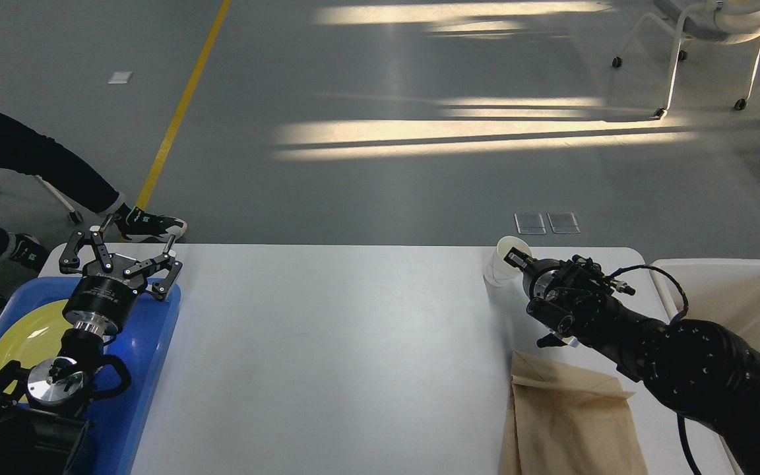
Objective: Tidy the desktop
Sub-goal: 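Lift the paper cup and drop it into the white bin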
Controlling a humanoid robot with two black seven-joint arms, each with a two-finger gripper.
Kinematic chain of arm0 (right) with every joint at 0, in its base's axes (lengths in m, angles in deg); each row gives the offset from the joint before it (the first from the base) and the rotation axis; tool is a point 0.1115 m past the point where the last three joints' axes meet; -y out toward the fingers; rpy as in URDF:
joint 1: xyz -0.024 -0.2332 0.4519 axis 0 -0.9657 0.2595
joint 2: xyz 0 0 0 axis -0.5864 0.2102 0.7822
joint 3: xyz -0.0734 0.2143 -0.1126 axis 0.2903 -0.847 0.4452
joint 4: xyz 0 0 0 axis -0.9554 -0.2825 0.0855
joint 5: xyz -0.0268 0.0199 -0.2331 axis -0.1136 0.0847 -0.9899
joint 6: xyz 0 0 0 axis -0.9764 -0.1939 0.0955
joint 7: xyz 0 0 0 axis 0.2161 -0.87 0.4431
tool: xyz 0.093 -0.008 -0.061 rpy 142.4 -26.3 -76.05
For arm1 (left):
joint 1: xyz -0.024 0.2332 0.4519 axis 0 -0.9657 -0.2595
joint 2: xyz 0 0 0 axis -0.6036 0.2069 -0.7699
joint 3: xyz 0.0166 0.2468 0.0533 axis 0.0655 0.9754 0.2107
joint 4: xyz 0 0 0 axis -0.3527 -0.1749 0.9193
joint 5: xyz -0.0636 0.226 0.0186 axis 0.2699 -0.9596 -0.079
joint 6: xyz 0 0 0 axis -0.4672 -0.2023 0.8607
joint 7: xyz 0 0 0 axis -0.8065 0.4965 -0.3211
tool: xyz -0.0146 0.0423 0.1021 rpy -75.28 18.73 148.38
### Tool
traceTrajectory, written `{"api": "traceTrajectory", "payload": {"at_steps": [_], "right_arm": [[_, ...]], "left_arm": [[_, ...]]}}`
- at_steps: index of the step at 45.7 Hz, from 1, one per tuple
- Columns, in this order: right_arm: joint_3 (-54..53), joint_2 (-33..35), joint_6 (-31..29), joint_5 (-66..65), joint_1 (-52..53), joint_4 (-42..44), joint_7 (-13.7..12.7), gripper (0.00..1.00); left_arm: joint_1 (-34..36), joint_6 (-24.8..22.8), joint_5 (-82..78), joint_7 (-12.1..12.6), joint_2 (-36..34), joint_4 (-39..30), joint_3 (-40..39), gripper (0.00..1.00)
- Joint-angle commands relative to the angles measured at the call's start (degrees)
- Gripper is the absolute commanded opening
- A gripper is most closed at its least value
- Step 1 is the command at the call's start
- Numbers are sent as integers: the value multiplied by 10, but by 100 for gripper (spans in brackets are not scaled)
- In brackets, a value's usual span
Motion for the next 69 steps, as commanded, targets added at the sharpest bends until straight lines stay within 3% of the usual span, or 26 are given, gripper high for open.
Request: {"api": "traceTrajectory", "payload": {"at_steps": [1, 9, 24, 36, 44, 49, 60, 69], "right_arm": [[-1, 1, -1, 0, 6, -4, 0, 2], [3, 17, -6, 0, 56, -62, 0, 1], [-3, 198, -20, -2, 232, -335, 0, 1], [-4, 288, -97, -1, 365, -417, 0, 1], [-5, 346, -199, -1, 453, -431, 0, 1], [-4, 364, -228, -1, 472, -431, 0, 1], [9, 387, -208, 0, 403, -379, -2, 1], [2, 401, -110, 1, 259, -284, -5, 3]], "left_arm": [[0, 0, 0, 0, 0, 0, 0, 96], [0, 0, 0, 0, 0, 0, 0, 96], [0, 0, 0, 0, 0, 0, 0, 96], [0, 0, 0, 0, 0, 0, 0, 96], [0, 0, 0, 0, 0, 0, 0, 96], [0, 0, 0, 0, 0, 0, 0, 96], [0, 0, 0, -1, 0, 0, 0, 96], [0, 0, 0, 0, 0, 0, 0, 96]]}}
